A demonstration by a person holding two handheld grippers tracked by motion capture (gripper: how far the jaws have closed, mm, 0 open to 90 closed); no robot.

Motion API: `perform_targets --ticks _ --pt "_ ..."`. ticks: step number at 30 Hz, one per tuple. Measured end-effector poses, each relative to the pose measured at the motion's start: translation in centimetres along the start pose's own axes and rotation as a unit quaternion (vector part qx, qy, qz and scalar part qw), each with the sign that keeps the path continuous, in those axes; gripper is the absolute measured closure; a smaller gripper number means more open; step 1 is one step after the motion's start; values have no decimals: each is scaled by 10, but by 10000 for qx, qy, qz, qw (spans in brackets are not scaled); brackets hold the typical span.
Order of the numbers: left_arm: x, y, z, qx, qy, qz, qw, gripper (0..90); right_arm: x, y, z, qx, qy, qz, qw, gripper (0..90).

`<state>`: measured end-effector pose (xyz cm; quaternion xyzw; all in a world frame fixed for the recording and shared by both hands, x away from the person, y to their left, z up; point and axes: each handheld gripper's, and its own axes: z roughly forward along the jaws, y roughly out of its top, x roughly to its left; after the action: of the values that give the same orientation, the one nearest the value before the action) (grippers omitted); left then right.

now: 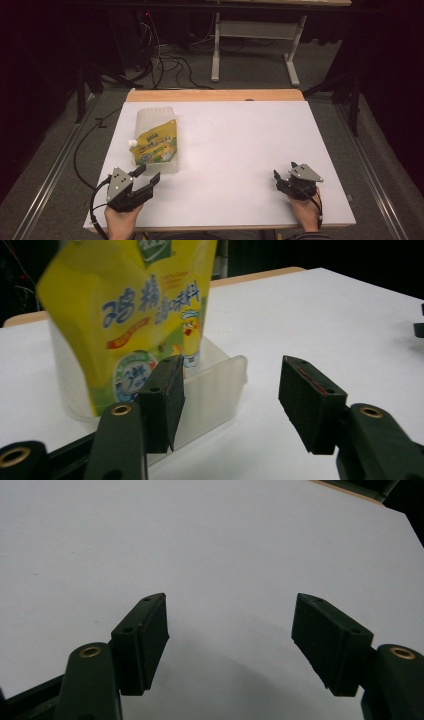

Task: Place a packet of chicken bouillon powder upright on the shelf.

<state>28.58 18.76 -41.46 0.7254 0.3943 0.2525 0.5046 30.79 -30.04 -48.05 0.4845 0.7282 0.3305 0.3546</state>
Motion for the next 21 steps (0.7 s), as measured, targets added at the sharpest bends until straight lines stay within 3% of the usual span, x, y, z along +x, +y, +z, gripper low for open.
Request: perform_targets --ticks 21 --pt "-25 1 22 183 -501 155 9985 399 0 0 0 -1 -7 -16 10000 312"
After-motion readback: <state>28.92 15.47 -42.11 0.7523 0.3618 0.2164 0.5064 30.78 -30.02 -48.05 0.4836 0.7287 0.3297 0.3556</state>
